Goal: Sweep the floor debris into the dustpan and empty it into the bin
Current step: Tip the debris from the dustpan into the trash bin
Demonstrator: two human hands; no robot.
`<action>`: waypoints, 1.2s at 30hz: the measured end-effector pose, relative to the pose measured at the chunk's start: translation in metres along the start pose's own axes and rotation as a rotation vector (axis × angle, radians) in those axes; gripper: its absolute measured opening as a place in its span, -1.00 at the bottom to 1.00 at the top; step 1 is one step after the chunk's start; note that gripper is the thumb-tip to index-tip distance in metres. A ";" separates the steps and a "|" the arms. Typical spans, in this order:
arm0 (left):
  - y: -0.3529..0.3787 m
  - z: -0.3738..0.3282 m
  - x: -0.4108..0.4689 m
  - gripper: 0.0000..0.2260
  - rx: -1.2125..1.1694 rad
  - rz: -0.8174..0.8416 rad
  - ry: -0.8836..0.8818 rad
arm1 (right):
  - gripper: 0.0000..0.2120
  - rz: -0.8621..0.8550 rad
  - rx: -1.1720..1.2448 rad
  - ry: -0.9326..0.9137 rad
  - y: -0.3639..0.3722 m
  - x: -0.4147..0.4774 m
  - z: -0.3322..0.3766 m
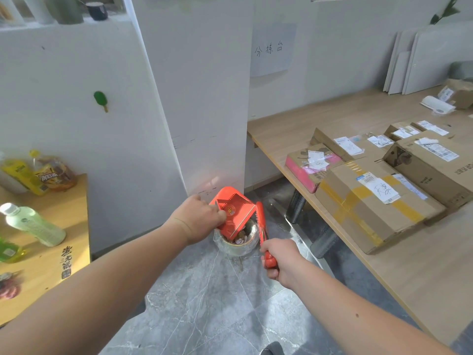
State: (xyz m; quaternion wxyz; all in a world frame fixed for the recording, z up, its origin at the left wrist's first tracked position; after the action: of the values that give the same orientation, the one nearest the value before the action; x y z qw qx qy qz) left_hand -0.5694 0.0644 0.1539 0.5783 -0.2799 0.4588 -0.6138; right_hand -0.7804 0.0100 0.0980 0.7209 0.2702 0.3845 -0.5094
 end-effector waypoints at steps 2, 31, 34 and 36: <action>-0.002 0.001 0.000 -0.81 0.006 0.005 -0.015 | -0.80 0.000 -0.016 0.001 -0.004 0.001 0.003; -0.024 0.039 0.005 -0.67 -0.343 -0.092 -0.676 | -0.91 0.295 -0.351 0.027 -0.016 0.015 0.098; -0.026 0.045 0.000 -0.71 -0.394 -0.090 -0.760 | -0.92 0.374 -0.453 0.089 -0.001 0.020 0.124; -0.028 0.047 -0.002 -0.72 -0.405 -0.075 -0.788 | -0.92 0.407 -0.525 0.105 0.015 0.020 0.139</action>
State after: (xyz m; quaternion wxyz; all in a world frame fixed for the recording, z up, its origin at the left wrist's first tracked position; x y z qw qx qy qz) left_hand -0.5408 0.0529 0.1992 0.6200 -0.6164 0.3039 -0.3785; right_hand -0.7237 -0.1040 0.1595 0.8320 0.1724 0.4774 -0.2239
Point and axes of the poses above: each hand's wrist, its own x-axis towards the middle knuckle, its own y-axis out of the palm, z = x × y, the point moved 2 cm from there along x, towards the middle knuckle, and after that the axes turned 5 degrees about y, right-handed, at the moved point
